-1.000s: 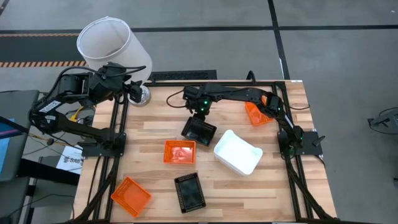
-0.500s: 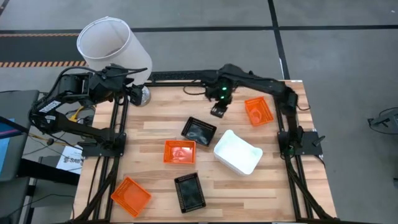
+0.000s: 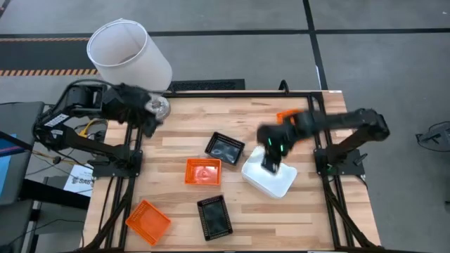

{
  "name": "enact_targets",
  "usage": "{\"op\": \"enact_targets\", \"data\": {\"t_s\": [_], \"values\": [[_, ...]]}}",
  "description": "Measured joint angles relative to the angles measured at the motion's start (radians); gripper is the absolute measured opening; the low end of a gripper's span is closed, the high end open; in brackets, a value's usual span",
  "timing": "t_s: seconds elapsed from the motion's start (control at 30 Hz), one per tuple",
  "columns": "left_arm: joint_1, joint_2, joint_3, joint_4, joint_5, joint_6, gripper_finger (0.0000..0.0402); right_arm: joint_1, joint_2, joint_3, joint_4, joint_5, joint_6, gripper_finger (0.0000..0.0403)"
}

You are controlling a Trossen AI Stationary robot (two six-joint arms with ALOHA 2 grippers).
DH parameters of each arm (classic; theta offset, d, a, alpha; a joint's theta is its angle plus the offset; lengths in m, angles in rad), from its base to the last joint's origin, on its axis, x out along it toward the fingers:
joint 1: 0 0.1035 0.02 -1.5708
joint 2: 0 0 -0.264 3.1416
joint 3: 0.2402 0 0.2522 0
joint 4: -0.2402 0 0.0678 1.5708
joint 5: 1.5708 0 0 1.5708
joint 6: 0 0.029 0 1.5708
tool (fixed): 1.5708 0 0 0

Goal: Stack baskets by color
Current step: Move the orange bins to the center of the table

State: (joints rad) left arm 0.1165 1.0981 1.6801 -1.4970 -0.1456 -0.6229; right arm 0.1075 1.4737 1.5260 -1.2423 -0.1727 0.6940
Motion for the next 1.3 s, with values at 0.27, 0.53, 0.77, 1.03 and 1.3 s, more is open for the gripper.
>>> {"op": "enact_targets", "data": {"t_s": [0.27, 0.53, 0.77, 1.03, 1.3], "values": [[-0.341, 0.001, -0.171, 0.010, 0.195, -0.082, 0.0238, 0.230, 0.038, -0.068, 0.150, 0.100, 0.317, 0.0134], [-0.735, 0.041, -0.373, 0.255, 0.176, -0.406, 0.0238, 0.351, 0.116, -0.069, 0.145, 0.091, 0.373, 0.0133], [-0.978, 0.167, -0.460, 0.312, 0.184, -0.737, 0.0238, 0.420, 0.129, -0.069, 0.148, 0.092, 0.355, 0.0134], [-1.105, 0.384, -0.533, 0.434, 0.359, -0.819, 0.0205, 0.487, 0.136, -0.070, 0.185, 0.160, 0.363, 0.0129], [-1.102, 0.569, -0.574, 0.499, 0.318, -0.777, 0.0089, 0.502, 0.136, -0.070, 0.195, 0.179, 0.388, 0.0128]]}}
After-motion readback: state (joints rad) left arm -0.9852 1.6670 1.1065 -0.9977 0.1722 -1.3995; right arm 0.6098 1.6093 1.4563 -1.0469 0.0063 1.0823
